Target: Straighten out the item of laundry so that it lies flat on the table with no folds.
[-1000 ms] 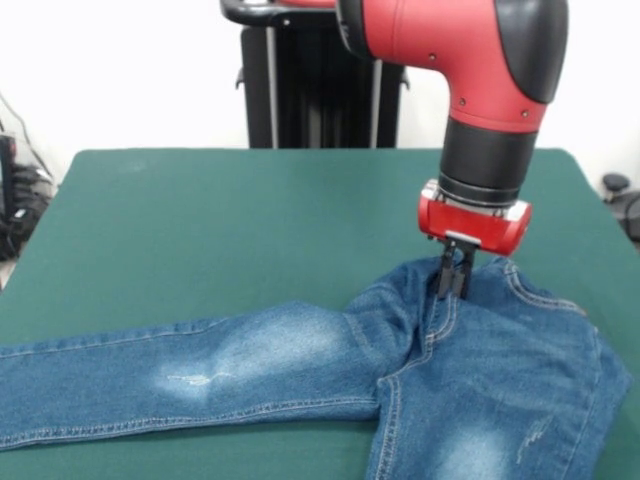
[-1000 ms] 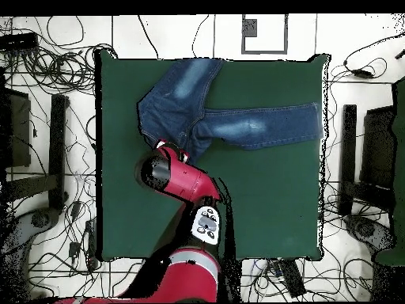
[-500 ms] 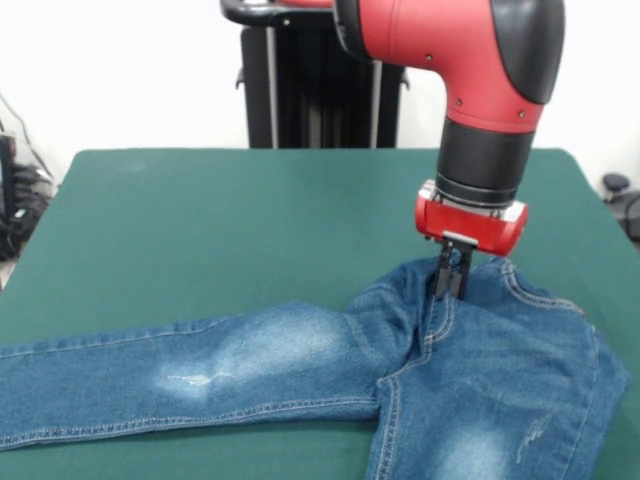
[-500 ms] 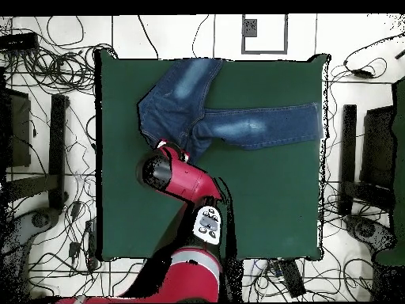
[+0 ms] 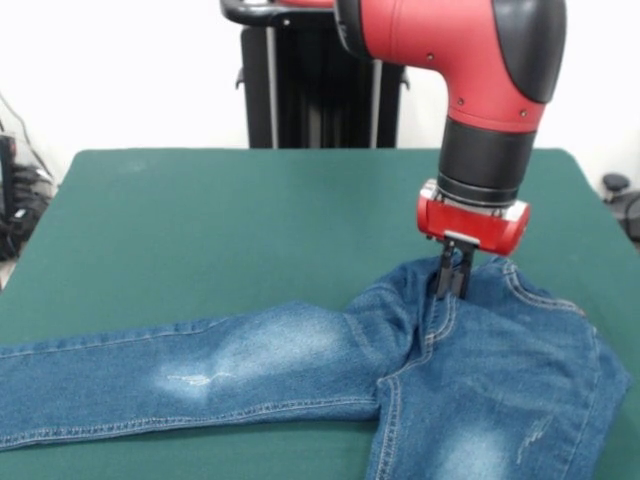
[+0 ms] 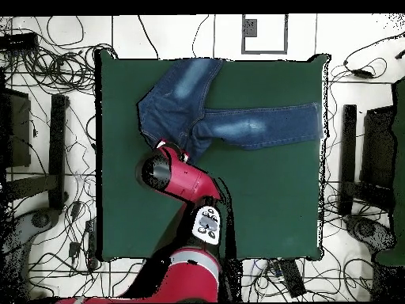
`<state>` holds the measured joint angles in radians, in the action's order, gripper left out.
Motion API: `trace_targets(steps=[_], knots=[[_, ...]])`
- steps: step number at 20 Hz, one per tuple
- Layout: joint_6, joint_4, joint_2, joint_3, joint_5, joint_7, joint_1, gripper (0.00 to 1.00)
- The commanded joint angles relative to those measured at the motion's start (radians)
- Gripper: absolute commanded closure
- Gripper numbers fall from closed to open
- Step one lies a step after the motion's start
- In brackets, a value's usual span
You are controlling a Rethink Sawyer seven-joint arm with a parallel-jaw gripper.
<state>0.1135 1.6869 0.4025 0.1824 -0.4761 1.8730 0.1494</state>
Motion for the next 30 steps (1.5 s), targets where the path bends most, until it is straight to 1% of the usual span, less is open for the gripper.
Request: trace_targets(steps=[1,19,25,30], knots=[[0.069,0.100,-0.025,-0.069,0.002,0.201,0.035,1.00],[0.182,0.104,0.017,-0.015,-0.066,0.285,0.144,1.00],[0.246,0.090,0.026,0.015,-0.096,0.321,0.192,1.00],[0.290,0.099,0.052,0.032,-0.107,0.326,0.213,1.00]])
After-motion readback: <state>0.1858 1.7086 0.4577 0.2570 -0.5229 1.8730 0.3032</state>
